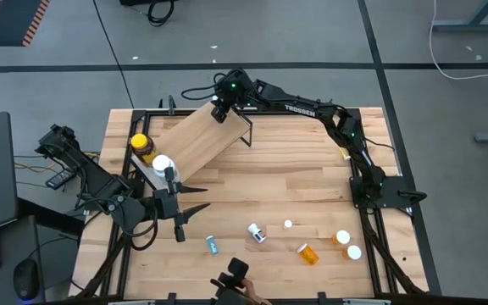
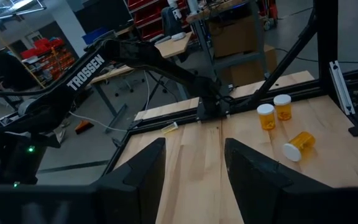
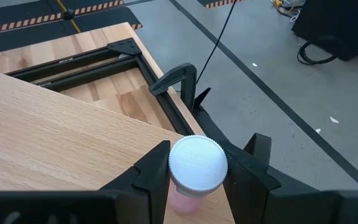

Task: Pick and place medicine bottles onto shelf by color
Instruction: Put the pink pill bottle on the shelf

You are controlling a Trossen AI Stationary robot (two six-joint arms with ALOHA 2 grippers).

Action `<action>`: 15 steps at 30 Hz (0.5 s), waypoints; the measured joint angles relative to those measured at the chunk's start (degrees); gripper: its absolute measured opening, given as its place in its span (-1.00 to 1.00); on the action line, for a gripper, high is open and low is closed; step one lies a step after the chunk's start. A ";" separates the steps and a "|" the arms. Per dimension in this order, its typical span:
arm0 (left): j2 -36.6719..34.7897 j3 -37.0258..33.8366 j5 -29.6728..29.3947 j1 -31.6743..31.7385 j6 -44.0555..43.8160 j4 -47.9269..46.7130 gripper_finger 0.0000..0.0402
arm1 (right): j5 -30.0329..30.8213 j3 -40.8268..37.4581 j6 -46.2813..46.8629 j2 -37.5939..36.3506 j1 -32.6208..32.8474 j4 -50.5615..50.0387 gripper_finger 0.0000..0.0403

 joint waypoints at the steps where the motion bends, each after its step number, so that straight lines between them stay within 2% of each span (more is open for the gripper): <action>1: 0.00 0.00 0.01 0.00 0.00 0.01 -0.13 | 0.00 0.00 -0.02 0.00 0.00 -0.15 -0.30; 8: 0.00 0.00 0.00 0.00 0.00 0.00 -0.14 | -0.06 0.02 -0.33 0.00 0.02 -1.15 -0.30; 15: 0.00 0.00 0.02 -0.01 -0.02 0.00 -0.14 | -0.18 0.00 -0.56 -0.02 0.02 -1.45 -0.14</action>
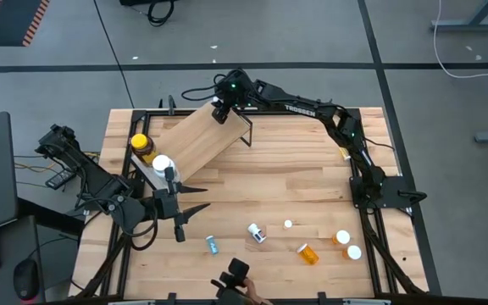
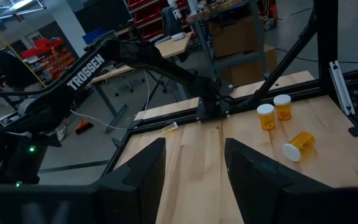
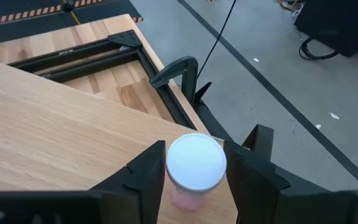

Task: Pick and place medicine bottles onto shelf by color
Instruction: Put the pink pill bottle on the shelf, then put the small white pill bottle on the shelf

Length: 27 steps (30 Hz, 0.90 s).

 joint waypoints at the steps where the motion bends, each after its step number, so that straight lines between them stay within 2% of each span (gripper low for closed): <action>1: 0.00 0.00 -0.02 0.00 0.02 0.00 -0.14 | 0.00 0.00 -0.21 0.00 0.00 -0.09 -0.12; 21: 0.00 0.00 0.00 0.02 0.02 -0.04 -0.14 | 0.04 0.00 -0.98 -0.09 0.00 2.23 0.25; 27: 0.00 0.00 0.00 0.01 0.02 -0.05 -0.14 | 1.05 0.02 -2.06 -2.44 0.01 1.71 0.33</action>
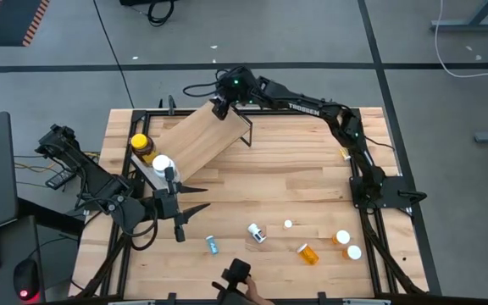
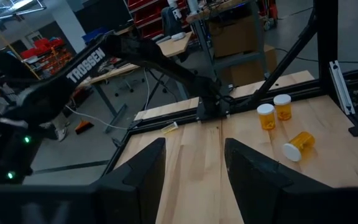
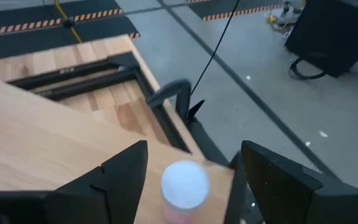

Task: Pick and place medicine bottles onto shelf by color
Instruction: Put the small white pill bottle on the shelf

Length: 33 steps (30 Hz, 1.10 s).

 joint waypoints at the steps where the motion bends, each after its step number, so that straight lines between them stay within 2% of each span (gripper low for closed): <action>1: 0.00 0.00 0.00 0.01 0.00 0.01 -0.14 | 0.09 0.00 0.00 -0.67 -0.01 -0.32 0.34; 7: 0.00 0.00 0.00 -0.01 -0.02 0.01 -0.13 | 0.18 0.00 -0.01 -4.90 0.01 -4.70 0.35; 14: 0.00 0.00 0.00 -0.01 -0.07 0.01 -0.14 | -1.10 0.00 -1.48 -8.46 0.28 -19.79 0.35; 20: 0.00 0.00 0.00 -0.01 -0.09 0.01 -0.14 | -7.53 0.02 -1.91 -9.02 2.38 -32.45 0.35; 23: 0.00 0.00 0.00 -0.01 -0.35 0.01 -0.14 | -9.89 0.02 -1.89 -9.02 4.51 -36.06 0.35; 30: 0.00 0.00 0.00 0.00 -0.48 -0.01 -0.14 | -9.62 0.02 -0.19 -8.93 13.38 -41.40 0.35; 33: 0.00 0.00 0.00 -0.01 -1.42 0.01 -0.14 | -9.62 0.04 3.72 -7.93 17.82 -42.07 0.35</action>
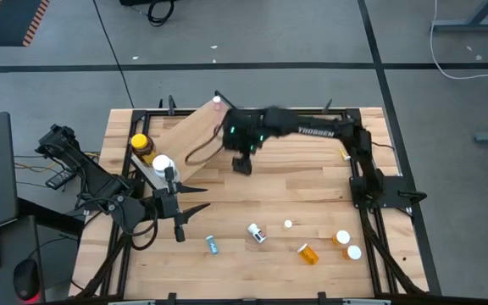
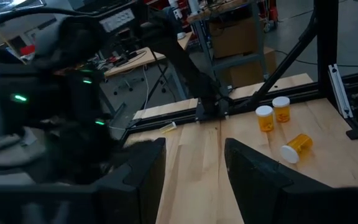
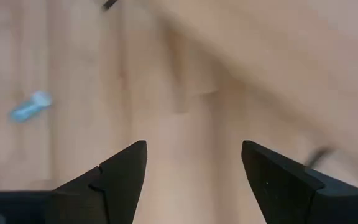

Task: Pick and place medicine bottles onto shelf by color
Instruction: Put the small white pill bottle on the shelf

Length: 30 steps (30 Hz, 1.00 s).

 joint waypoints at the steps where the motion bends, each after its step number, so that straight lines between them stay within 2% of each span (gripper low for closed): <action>1: 0.00 0.00 0.00 0.00 -0.09 0.00 -0.14 | 0.00 -0.32 1.77 0.16 1.56 0.15 0.35; 4: 0.00 0.00 0.00 0.00 -0.16 0.00 -0.14 | 1.04 -3.81 7.38 -0.07 5.75 5.12 0.35; 6: -0.02 0.00 0.02 -0.03 -0.28 0.00 -0.14 | 1.86 -5.87 10.55 0.02 7.81 4.42 0.35; 15: -0.02 0.02 0.06 -2.29 -1.40 -0.20 -0.14 | 2.15 -17.76 20.11 -0.01 13.23 14.37 0.35; 26: -0.02 0.02 0.00 -8.33 -4.71 -0.52 -0.14 | 4.21 -19.04 34.19 -0.25 18.27 2.21 0.29; 30: -0.02 0.02 0.01 -10.74 -5.31 -0.52 -0.14 | 8.13 -19.04 39.55 -0.08 21.63 2.96 0.29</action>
